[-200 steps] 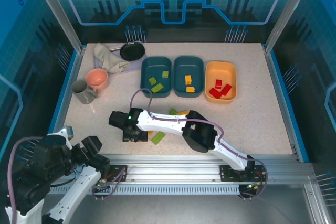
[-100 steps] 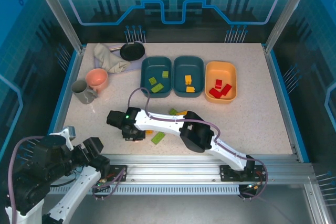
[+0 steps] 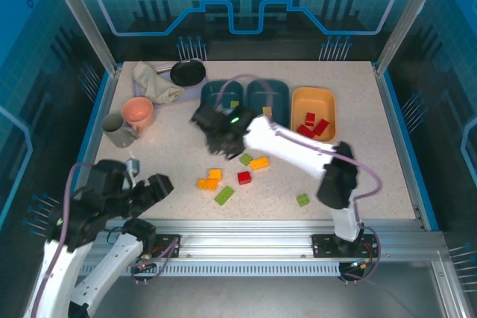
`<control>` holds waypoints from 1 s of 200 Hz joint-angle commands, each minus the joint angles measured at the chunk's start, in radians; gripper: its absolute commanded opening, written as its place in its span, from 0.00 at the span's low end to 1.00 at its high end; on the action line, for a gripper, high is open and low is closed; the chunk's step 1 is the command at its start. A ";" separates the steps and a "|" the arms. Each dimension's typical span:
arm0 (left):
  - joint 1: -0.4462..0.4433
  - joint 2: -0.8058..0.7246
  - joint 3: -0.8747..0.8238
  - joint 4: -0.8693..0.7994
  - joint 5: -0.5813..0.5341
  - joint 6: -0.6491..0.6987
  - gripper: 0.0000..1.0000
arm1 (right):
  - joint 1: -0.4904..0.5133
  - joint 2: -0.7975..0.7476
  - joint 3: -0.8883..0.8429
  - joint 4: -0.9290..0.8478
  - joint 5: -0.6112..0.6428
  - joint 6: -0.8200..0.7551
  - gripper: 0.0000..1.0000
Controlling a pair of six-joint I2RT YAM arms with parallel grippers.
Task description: Sort the legos into containers by color
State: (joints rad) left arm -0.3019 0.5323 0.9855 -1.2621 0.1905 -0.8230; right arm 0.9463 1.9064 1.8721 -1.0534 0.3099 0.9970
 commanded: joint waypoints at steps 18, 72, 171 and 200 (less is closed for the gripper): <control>-0.013 0.236 0.001 0.418 0.108 -0.047 0.80 | -0.316 -0.148 -0.183 0.018 -0.033 -0.195 0.17; -0.170 0.646 0.209 0.626 0.030 -0.004 0.80 | -0.703 -0.024 -0.133 0.064 -0.200 -0.324 0.17; -0.270 1.179 0.613 0.707 0.029 0.000 0.79 | -0.864 0.442 0.271 -0.002 -0.358 -0.332 0.19; -0.276 1.226 0.646 0.697 0.030 0.004 0.79 | -0.870 0.502 0.313 -0.020 -0.373 -0.311 0.21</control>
State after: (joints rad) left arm -0.5686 1.7287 1.5806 -0.5549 0.2287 -0.8375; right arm 0.0921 2.3608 2.1418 -1.0203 -0.0216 0.6796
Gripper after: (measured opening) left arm 0.792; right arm 0.299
